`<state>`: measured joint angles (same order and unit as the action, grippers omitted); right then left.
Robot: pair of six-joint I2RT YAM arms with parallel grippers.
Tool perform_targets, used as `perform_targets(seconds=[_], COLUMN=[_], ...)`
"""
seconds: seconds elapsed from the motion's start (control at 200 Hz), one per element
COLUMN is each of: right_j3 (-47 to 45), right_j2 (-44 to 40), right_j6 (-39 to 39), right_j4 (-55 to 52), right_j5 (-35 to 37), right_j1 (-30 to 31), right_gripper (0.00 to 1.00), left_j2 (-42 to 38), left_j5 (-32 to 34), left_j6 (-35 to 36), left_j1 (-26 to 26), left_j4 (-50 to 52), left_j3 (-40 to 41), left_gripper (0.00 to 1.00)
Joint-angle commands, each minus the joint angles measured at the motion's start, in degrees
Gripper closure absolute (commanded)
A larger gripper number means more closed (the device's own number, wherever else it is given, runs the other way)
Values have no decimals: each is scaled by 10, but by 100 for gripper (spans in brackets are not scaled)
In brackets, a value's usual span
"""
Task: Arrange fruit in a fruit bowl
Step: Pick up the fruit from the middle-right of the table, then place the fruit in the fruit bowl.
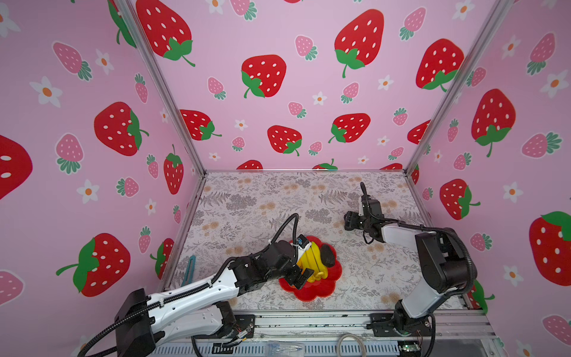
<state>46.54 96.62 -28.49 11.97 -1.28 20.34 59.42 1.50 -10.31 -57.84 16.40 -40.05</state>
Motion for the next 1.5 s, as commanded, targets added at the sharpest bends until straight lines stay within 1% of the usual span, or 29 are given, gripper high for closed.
perform_targets(seconds=[0.0, 0.175, 0.3, 0.38, 0.425, 0.45, 0.51, 0.63, 0.78, 0.85, 0.971, 1.096, 1.196, 1.301, 1.366, 1.496], right_j3=[-7, -20, -25, -36, -51, -62, -82, -91, -85, -77, -78, -110, -127, -111, -82, -34], right_j2=[-5, -5, -8, -20, -40, -54, -93, -168, -224, -229, -247, -302, -333, -320, -279, -197], right_j6=[5, 12, 13, 18, 22, 24, 34, 70, 83, 89, 75, 40, 36, 25, 22, 36], right_j4=[-6, -7, -10, -4, 16, 30, 48, 28, 25, 26, -1, -30, -37, -24, -8, 1], right_j5=[-11, -24, -40, -56, -77, -88, -103, -101, -127, -161, -185, -178, -180, -176, -189, -186], right_j1=[-2, -2, -2, -2, 0, 2, 12, 50, 103, 125, 146, 165, 190, 208, 220, 255], right_gripper=[29, 42, 43, 47, 48, 51, 52, 52, 52, 52, 52, 52, 52, 52, 52, 52], left_j2=[-2, -3, -10, -20, -27, -32, -43, -65, -77, -80, -86, -89, -88, -83, -75, -61], left_j5=[8, 14, 19, 24, 29, 33, 49, 101, 133, 127, 113, 79, 76, 84, 91, 123], left_j6=[7, 7, 5, 2, -1, 0, -6, -21, -51, -57, -64, -66, -69, -66, -69, -87], left_j1=[2, 2, 2, 2, 2, 2, 2, 6, 24, 30, 30, 30, 30, 30, 30, 30], left_j4=[-17, -14, -3, 1, 6, 11, 25, 68, 103, 104, 116, 138, 139, 118, 106, 111], left_j3=[-25, -25, -25, -20, -20, -20, -22, -22, -22, -20, -23, -18, -10, -1, -5, -18], left_gripper=[1, 1, 1, 1, 1, 1, 1, 1, 1, 1, 1, 1, 1, 1, 1, 1])
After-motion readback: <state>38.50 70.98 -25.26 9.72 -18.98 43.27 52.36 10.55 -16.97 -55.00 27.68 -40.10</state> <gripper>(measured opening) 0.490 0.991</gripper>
